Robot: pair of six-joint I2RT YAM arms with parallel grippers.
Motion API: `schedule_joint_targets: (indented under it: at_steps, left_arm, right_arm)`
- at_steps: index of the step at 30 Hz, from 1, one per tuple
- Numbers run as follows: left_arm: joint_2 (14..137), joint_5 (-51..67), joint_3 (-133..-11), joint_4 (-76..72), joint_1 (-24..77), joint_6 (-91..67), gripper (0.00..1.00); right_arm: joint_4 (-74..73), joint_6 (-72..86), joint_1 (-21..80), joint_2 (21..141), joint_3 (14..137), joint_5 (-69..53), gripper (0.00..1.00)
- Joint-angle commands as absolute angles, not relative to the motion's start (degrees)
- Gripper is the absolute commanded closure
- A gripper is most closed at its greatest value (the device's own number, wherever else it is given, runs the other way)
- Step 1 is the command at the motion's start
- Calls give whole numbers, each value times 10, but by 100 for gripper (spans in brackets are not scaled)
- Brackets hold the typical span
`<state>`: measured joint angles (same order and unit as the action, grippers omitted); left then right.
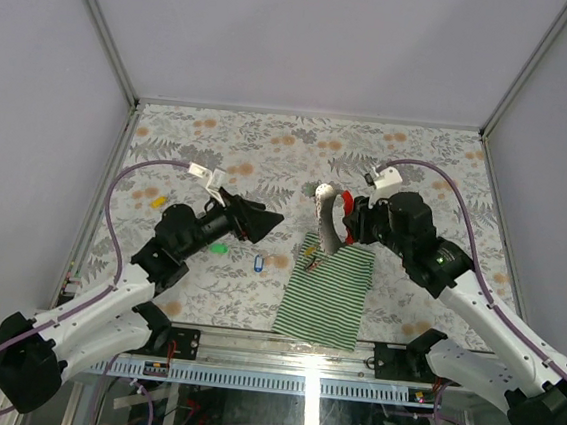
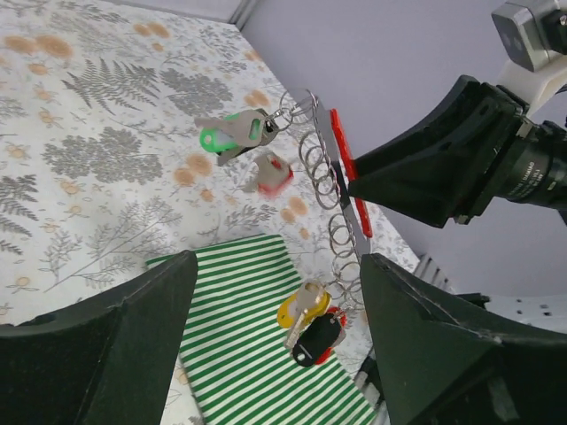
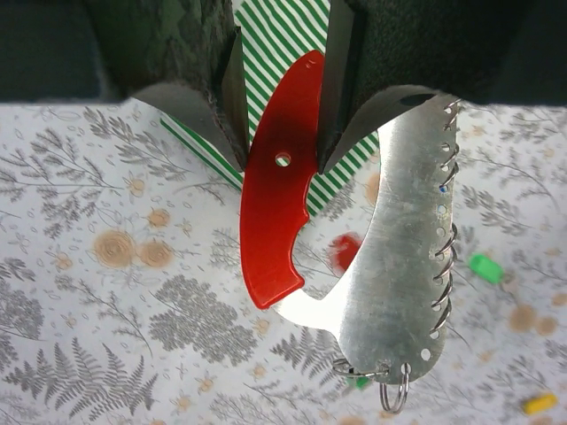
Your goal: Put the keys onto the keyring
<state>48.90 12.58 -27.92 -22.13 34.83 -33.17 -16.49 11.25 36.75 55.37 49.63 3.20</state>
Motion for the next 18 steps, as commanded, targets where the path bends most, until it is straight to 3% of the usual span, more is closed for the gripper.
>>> schedule_joint_targets:
  at_steps: [1, 7, 18]
  left_arm:
    - [489, 125, -253, -369, 354, -396, 25]
    - [509, 23, -255, -410, 422, -392, 23]
    - [624, -59, -305, -427, 479, -411, 23]
  right_arm:
    - [-87, 159, 370, 537, 506, 11, 98]
    - [-69, 203, 370, 545, 515, 27, 98]
    - [-58, 219, 370, 544, 522, 20, 98]
